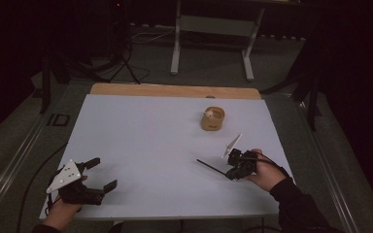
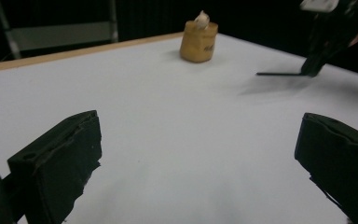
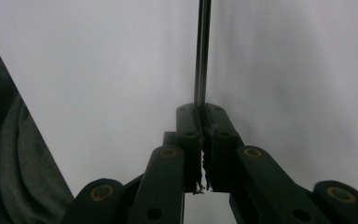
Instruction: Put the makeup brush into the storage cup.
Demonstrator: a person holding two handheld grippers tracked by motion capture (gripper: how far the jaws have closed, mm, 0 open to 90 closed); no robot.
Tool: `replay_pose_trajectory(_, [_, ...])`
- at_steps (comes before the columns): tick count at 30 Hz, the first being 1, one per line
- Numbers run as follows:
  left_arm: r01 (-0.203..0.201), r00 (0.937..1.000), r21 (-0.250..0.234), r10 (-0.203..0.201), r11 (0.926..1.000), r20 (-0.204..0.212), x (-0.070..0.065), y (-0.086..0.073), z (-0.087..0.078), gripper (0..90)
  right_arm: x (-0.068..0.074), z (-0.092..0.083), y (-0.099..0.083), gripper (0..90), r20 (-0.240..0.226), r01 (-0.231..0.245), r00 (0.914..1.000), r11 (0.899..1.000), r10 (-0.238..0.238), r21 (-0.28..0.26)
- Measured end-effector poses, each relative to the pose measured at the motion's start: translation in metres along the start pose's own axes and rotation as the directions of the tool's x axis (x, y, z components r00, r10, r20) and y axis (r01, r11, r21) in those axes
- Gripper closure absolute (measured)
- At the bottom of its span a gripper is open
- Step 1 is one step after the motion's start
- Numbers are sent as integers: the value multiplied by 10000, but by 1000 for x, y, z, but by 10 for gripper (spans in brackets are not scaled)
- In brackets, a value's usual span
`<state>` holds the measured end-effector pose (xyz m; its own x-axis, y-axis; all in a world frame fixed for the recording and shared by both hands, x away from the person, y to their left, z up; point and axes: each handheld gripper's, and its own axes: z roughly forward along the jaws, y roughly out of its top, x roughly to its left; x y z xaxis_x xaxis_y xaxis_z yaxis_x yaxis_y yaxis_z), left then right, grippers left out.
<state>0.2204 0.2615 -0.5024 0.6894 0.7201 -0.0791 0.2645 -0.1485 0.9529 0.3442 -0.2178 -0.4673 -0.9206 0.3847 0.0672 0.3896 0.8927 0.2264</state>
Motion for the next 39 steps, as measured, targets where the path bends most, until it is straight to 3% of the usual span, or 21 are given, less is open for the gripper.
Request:
replay_pose_trajectory(8, [208,9994,450,-221,9988,279,-4,13,7,9,4,-7,11,859,-349,285,9990,9995,-290,-137])
replay_pose_trajectory(11, [-134,9975,875,72,9961,701,-10,20,13,9,7,-11,16,859,-327,403,9987,9992,-403,-24])
replay_pose_trajectory(12, [-226,9948,925,132,9955,1012,-11,22,15,9,8,-13,18,859,-369,464,9982,9989,-464,-12])
replay_pose_trajectory(15, [-607,9900,1170,448,9913,1334,-16,27,22,9,12,-19,24,859,-442,528,9976,9986,-529,-25])
replay_pose_trajectory(20, [-1087,9855,1236,907,9864,1433,-21,35,30,10,14,-23,29,859,-447,630,9970,9980,-633,-78])
replay_pose_trajectory(25, [-1804,9740,1651,1526,9696,1677,-27,45,42,14,13,-26,35,859,-738,922,9929,9957,-929,-122])
replay_pose_trajectory(28, [-2209,9656,1705,1908,9603,1766,-31,52,51,14,14,-27,36,859,-688,898,9936,9959,-901,-71])
replay_pose_trajectory(35, [-2676,9517,1594,2348,9502,1978,-35,61,68,13,17,-27,46,859,-925,1117,9896,9937,-1105,79])
replay_pose_trajectory(39, [-3064,9406,1730,2698,9360,2062,-40,65,75,15,18,-28,50,859,-1015,1230,9875,9923,-1209,145])
